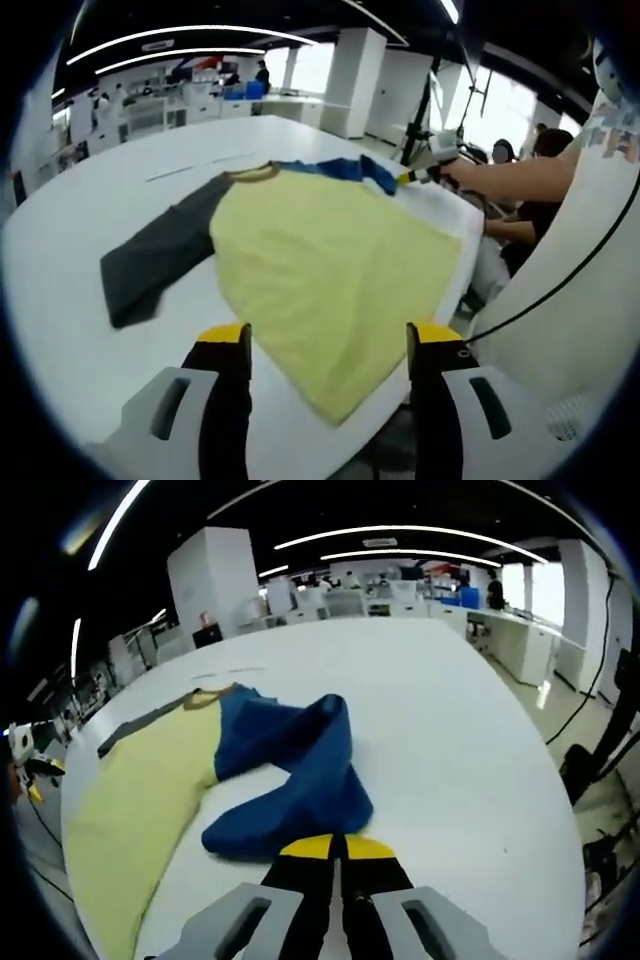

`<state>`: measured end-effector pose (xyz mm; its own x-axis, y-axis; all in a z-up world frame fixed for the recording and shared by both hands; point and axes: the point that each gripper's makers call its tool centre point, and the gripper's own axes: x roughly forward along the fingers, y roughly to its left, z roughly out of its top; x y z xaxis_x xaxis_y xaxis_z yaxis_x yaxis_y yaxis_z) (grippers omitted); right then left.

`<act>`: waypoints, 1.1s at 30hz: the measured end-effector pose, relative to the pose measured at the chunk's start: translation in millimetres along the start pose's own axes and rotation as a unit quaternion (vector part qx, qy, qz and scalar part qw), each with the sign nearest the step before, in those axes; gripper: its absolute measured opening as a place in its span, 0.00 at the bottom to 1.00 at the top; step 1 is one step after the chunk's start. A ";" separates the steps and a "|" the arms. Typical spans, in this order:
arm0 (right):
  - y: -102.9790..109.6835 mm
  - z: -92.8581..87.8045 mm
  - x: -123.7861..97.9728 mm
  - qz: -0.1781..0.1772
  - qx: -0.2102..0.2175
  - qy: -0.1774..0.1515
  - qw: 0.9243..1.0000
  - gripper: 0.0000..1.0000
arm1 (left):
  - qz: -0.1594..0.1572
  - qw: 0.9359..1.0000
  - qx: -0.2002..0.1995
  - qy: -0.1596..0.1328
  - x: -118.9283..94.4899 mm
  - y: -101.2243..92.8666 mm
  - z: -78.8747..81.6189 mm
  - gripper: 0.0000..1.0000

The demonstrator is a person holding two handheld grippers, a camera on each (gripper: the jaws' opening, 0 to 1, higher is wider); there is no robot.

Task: Fold the garment on the visible template until the final outline fits inside the template.

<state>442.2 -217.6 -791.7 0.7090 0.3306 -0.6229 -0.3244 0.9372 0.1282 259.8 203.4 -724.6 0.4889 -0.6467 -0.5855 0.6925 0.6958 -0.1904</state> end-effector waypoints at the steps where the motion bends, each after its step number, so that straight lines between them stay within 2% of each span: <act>1: 1.0 0.1 0.1 0.000 -0.002 0.001 1.000 0.00 | 0.000 1.000 -0.001 0.000 0.2 -0.1 -0.3 0.59; 7: -2.2 1.5 -3.8 -0.007 -0.031 0.013 0.999 0.00 | 0.000 1.000 -0.002 0.000 1.1 -0.3 -0.2 0.59; 13: -17.9 5.0 -11.5 -0.013 -0.042 0.016 0.999 0.00 | 0.001 1.000 -0.005 0.000 1.8 -0.5 -1.5 0.59; 33: -75.0 40.6 -40.2 -0.054 -0.109 0.031 0.992 0.00 | 0.004 1.000 -0.008 -0.002 2.5 -4.2 -2.0 0.58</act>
<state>463.4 -296.6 -745.0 0.7095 0.2148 -0.6712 -0.3806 0.9183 -0.1085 257.0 199.5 -726.8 0.4974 -0.6421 -0.5833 0.6800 0.7061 -0.1975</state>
